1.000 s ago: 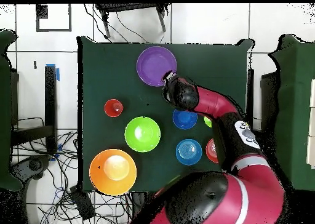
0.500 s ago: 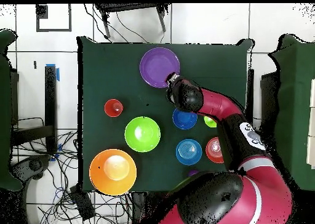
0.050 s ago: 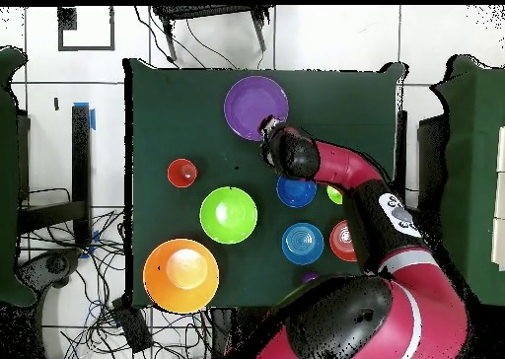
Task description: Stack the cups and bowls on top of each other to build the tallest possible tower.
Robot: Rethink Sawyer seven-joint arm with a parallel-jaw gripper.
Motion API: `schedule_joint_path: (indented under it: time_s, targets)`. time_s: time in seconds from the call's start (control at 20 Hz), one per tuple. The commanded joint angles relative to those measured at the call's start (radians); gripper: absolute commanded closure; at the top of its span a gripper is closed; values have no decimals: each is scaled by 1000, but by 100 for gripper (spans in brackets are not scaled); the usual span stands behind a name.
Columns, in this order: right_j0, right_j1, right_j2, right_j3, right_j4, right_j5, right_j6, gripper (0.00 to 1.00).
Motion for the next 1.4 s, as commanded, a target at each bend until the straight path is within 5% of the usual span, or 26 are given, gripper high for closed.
schedule_joint_path:
  time_s: [0.05,0.2,0.6,0.95,1.4]
  targets:
    - [1,-104,84,116,-24,167,-82,0]
    - [16,-196,82,159,15,238,-55,0]
    - [61,-269,45,189,34,270,15,0]
    - [106,-255,-9,213,24,194,90,0]
    - [256,-247,-189,269,100,92,275,0]
